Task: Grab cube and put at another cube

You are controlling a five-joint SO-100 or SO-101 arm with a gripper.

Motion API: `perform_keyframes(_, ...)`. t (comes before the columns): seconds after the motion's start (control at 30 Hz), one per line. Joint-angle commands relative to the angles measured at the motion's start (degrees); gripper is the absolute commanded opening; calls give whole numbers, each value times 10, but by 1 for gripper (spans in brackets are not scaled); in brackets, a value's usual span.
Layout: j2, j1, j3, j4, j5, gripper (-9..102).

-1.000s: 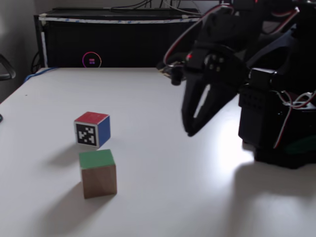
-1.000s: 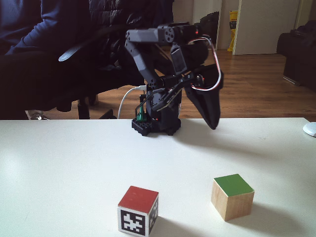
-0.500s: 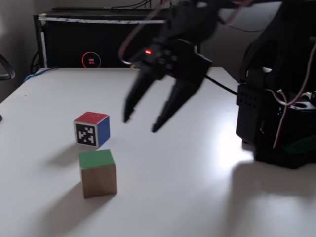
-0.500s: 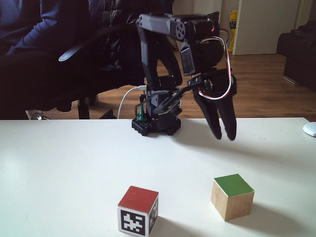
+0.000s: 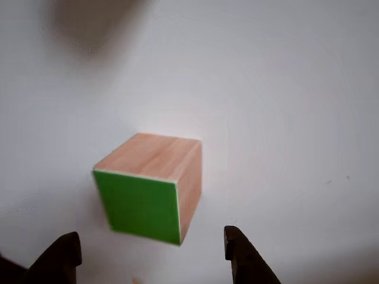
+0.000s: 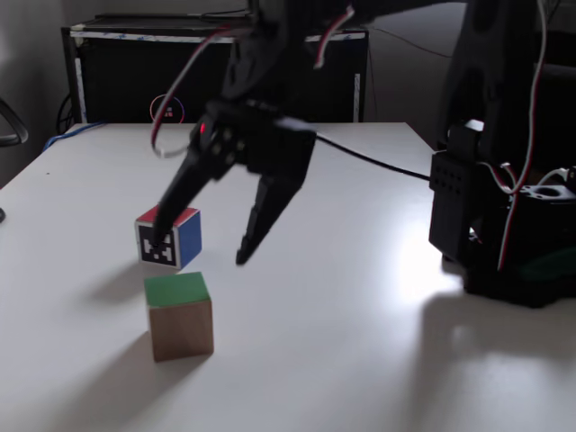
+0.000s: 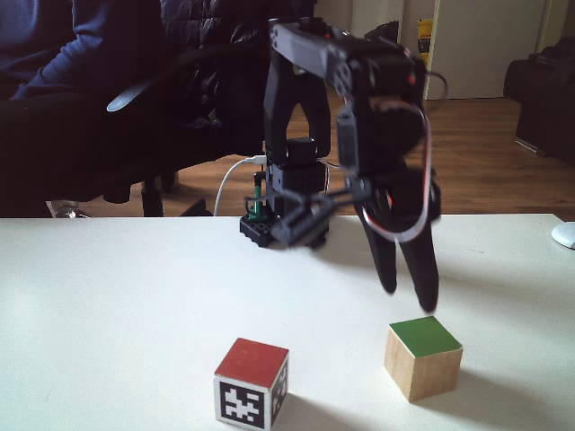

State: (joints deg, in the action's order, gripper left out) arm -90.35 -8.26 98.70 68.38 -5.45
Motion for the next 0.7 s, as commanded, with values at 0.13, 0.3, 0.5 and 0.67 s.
perform_keyframes(0.13,48,0,-75,-1,-3,38)
perform_keyframes(0.3,88,-12,-111,3,-8,39)
perform_keyframes(0.5,143,-24,-148,4,-14,39)
perform_keyframes(0.67,190,-25,-178,4,-18,38)
